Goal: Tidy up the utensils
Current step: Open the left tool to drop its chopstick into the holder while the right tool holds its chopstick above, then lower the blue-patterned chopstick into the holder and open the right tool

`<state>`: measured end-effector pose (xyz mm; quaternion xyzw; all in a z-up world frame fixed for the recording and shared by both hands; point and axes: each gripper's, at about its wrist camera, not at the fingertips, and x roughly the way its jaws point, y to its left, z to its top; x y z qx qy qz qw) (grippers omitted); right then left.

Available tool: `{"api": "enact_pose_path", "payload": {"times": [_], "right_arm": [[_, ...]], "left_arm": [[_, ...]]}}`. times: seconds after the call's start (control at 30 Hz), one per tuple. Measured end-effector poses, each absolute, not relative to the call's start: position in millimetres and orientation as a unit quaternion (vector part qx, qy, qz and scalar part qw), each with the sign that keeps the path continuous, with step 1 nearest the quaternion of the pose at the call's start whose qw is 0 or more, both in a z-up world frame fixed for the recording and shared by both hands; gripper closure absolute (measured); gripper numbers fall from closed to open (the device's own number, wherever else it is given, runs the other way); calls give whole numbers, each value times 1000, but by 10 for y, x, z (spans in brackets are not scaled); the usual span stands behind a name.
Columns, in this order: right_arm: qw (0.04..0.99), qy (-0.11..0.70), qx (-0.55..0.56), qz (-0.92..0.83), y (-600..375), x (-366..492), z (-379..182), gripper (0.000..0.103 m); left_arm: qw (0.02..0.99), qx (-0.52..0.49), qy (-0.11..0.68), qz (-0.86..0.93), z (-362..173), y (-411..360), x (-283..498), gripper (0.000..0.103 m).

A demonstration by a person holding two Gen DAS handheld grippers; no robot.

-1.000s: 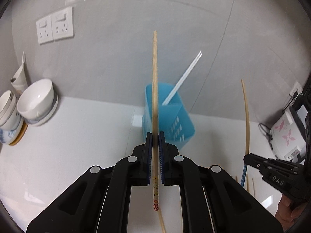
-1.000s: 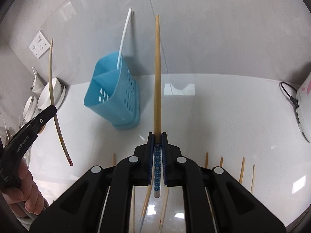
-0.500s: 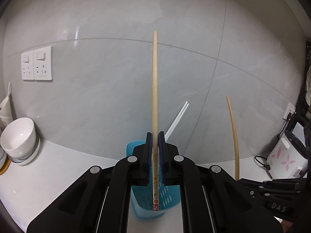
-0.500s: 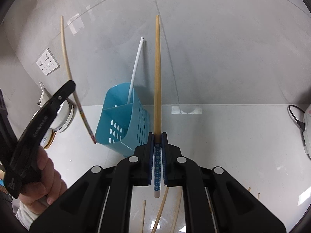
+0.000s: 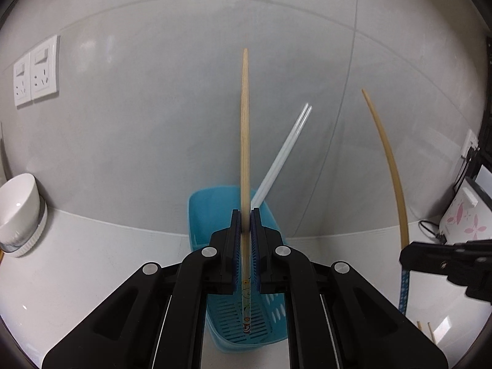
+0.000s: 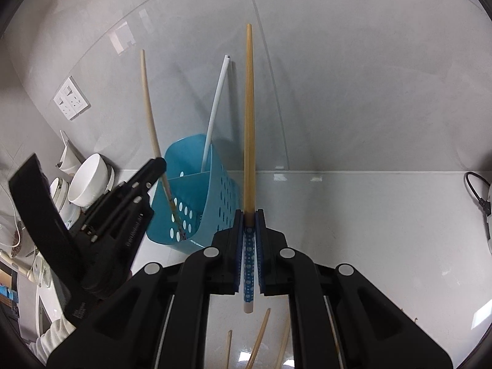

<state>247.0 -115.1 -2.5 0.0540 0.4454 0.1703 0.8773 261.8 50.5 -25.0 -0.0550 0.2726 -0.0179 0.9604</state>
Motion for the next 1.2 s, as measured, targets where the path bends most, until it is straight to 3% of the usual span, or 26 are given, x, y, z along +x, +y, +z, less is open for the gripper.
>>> {"api": "enact_pose_path", "payload": {"times": [0.3,0.4,0.67,0.83,1.03,1.2], "right_arm": [[875,450,52,168,-1123,2511,-57,96],[876,450,52,167,-1129,2508,-61,96],[883,429,54,183,-1111,2504,60,96],[887,409,64,204,-1050,2548,166,96],[891,382,66,236,-902,2573,262,96],[896,351,71,264,-738,2581,282,96]], "left_arm": [[952,-50,300,-19,-463,479,2695,96],[952,-46,302,-18,-397,464,2677,91],[957,-42,287,17,22,582,2421,41],[949,-50,308,35,210,740,2285,22],[936,-70,342,45,315,980,2197,9],[930,-65,358,55,303,1044,2178,6]]}}
